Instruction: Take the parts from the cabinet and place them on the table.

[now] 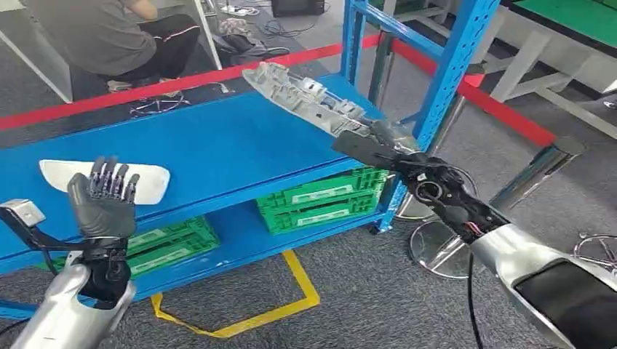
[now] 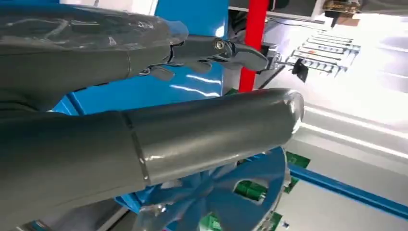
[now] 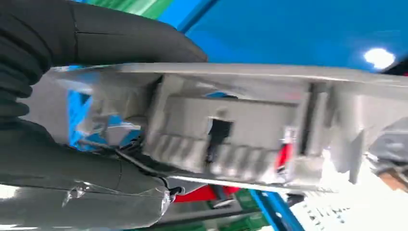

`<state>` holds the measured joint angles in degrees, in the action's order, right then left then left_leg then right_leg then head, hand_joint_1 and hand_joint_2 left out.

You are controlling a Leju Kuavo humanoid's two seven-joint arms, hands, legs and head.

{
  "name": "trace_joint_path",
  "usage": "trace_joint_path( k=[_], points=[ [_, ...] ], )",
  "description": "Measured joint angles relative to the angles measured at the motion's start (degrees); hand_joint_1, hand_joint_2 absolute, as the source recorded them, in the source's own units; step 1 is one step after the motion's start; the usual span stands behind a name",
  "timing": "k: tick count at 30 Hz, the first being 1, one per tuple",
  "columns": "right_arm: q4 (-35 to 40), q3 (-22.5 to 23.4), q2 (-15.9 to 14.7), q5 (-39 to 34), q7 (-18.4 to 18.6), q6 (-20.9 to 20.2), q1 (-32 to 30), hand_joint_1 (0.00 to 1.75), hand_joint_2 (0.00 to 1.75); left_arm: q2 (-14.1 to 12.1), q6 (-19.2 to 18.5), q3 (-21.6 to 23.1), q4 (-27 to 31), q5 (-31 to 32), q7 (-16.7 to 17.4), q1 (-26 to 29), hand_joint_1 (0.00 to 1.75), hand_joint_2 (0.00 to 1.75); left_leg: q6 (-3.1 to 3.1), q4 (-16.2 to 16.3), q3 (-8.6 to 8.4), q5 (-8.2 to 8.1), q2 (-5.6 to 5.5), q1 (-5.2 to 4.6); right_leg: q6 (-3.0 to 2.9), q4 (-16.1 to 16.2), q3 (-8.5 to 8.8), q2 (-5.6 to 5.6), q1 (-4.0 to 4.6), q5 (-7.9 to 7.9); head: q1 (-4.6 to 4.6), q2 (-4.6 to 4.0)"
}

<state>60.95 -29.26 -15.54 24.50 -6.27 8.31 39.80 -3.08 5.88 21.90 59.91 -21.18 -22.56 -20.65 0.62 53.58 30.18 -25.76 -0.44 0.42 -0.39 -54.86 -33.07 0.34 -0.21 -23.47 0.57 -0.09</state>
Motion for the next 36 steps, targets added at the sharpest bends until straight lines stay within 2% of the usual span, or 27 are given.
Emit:
trace_joint_path(
  k=[7, 22, 23, 25, 36],
  points=[
    [13.4, 2.3, 0.8, -1.5, 1.4, 0.6, -4.9, 1.75, 1.75, 0.2, 1.1, 0.0, 0.0, 1.3, -1.0, 0.2, 0.00, 0.00, 0.00, 0.0, 0.01, 0.00, 0.01, 0.00, 0.00, 0.0, -0.01, 0.01, 0.01, -0.01, 0.00, 0.00],
    [16.1, 2.6, 0.9, -1.6, 1.0, 1.2, -5.7, 1.75, 1.75, 0.2, 1.7, 0.0, 0.0, 2.2, -1.4, 0.2, 0.00, 0.00, 0.00, 0.0, 0.01, 0.00, 0.01, 0.00, 0.00, 0.0, -0.01, 0.00, 0.00, -0.01, -0.02, 0.00],
    [18.8, 3.0, 1.2, -1.8, 0.4, 1.7, -6.6, 1.75, 1.75, 0.3, 2.6, 0.0, 0.0, 3.2, -2.1, 0.2, 0.00, 1.75, 0.00, 0.0, 0.02, 0.00, 0.00, -0.01, 0.00, 0.0, -0.01, -0.01, 0.00, 0.00, -0.04, 0.00],
    [26.7, 3.7, 1.6, -3.7, 0.0, 3.4, -8.8, 1.75, 1.75, 0.4, 3.6, 0.0, 0.0, 4.9, -3.1, 0.6, 0.00, 1.75, -0.02, 0.0, 0.07, -0.02, 0.01, -0.01, 0.00, 0.0, -0.07, 0.00, -0.01, -0.01, -0.07, 0.00],
    [37.1, 3.6, 2.2, -3.3, 0.4, 5.7, -12.0, 1.75, 1.75, 0.7, 4.1, 0.0, 0.5, 7.5, -4.9, 1.2, 0.00, 1.75, -0.02, 0.0, 0.12, -0.02, 0.01, -0.01, 0.00, 0.0, -0.12, 0.01, 0.00, -0.01, -0.09, 0.00]
  ],
)
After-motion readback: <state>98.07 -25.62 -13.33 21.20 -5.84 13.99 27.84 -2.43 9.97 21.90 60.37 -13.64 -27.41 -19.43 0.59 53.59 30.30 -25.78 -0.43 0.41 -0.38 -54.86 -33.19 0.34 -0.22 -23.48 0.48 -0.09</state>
